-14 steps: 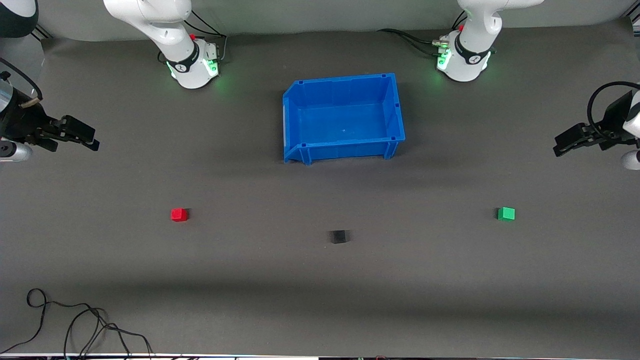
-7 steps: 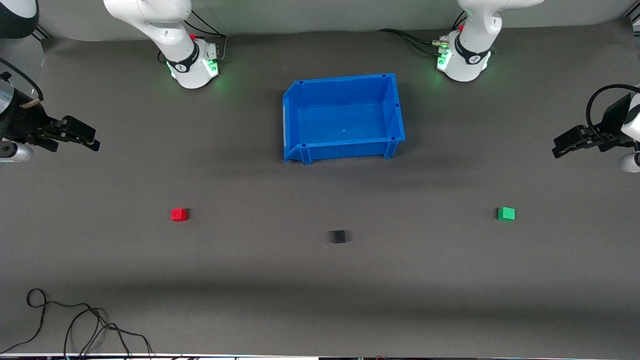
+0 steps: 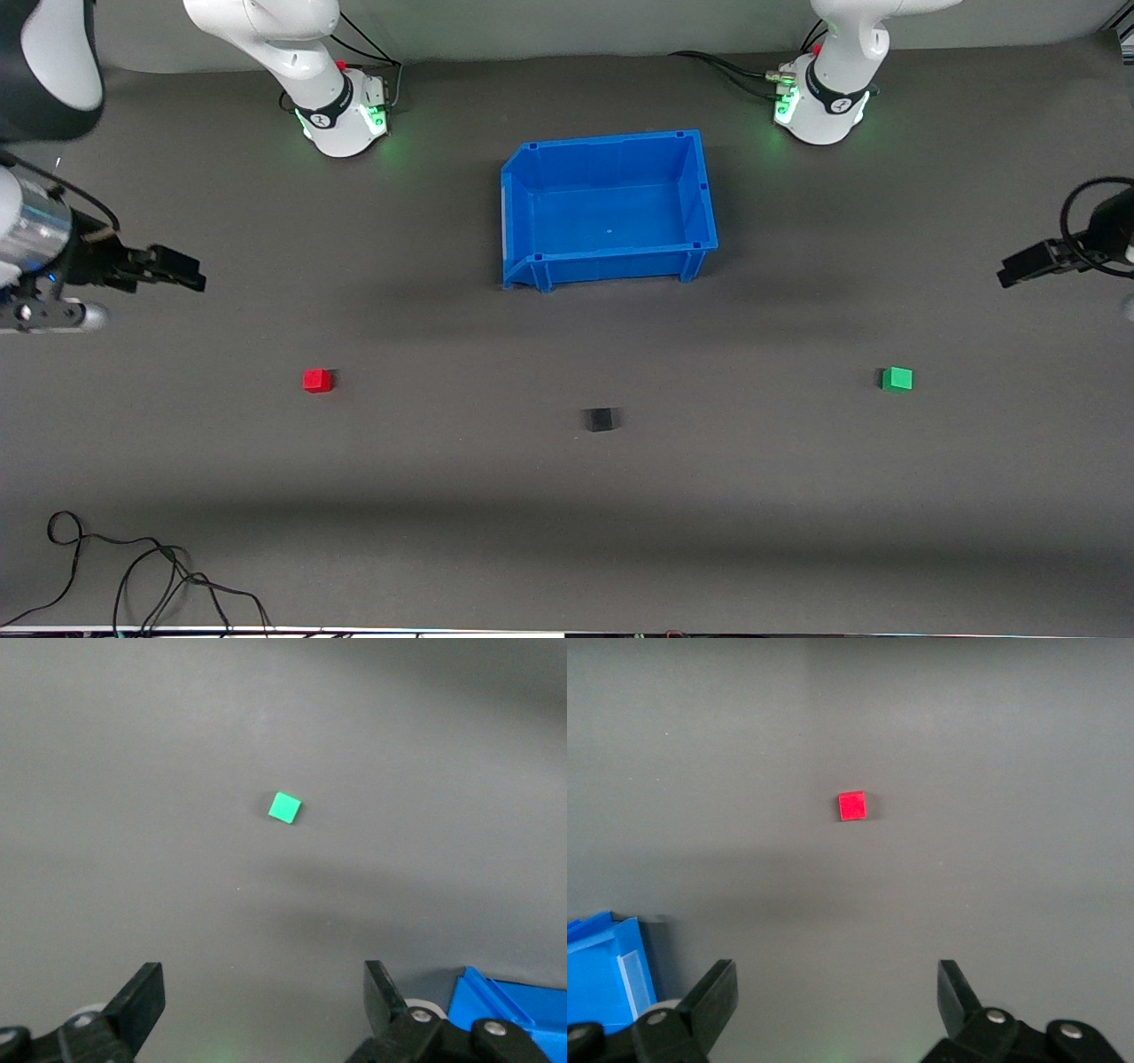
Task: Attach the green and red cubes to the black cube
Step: 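Lower the right gripper to the red cube while the left gripper reaches the green cube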
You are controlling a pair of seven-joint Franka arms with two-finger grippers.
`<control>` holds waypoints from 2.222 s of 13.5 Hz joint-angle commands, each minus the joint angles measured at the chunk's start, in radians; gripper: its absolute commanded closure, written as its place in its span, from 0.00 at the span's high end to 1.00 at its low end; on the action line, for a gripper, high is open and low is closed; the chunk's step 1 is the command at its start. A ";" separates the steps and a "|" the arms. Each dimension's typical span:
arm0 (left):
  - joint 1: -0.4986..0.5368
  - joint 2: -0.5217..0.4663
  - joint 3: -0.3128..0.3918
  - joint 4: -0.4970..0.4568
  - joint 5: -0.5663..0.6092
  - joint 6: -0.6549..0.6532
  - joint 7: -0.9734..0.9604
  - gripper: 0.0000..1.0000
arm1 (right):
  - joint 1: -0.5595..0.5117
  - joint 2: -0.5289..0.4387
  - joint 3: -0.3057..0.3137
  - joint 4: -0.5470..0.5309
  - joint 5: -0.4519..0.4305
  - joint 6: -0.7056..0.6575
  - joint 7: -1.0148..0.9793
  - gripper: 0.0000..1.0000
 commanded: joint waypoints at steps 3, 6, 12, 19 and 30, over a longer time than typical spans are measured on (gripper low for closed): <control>0.024 0.076 -0.006 -0.015 0.006 0.017 -0.261 0.96 | -0.002 0.187 0.007 0.037 0.006 0.124 -0.016 1.00; 0.039 0.137 -0.006 -0.061 0.004 0.121 -0.403 0.96 | 0.002 0.277 0.006 0.028 0.006 0.213 -0.014 1.00; 0.041 0.286 -0.006 -0.158 0.015 0.384 -0.784 1.00 | -0.002 0.435 0.000 -0.001 -0.003 0.316 -0.008 1.00; 0.055 0.403 -0.006 -0.295 0.023 0.676 -1.139 0.96 | -0.006 0.553 -0.008 -0.055 -0.032 0.518 0.007 1.00; 0.012 0.507 -0.009 -0.288 0.026 0.819 -1.192 0.74 | 0.004 0.590 -0.006 -0.106 -0.032 0.575 0.068 0.98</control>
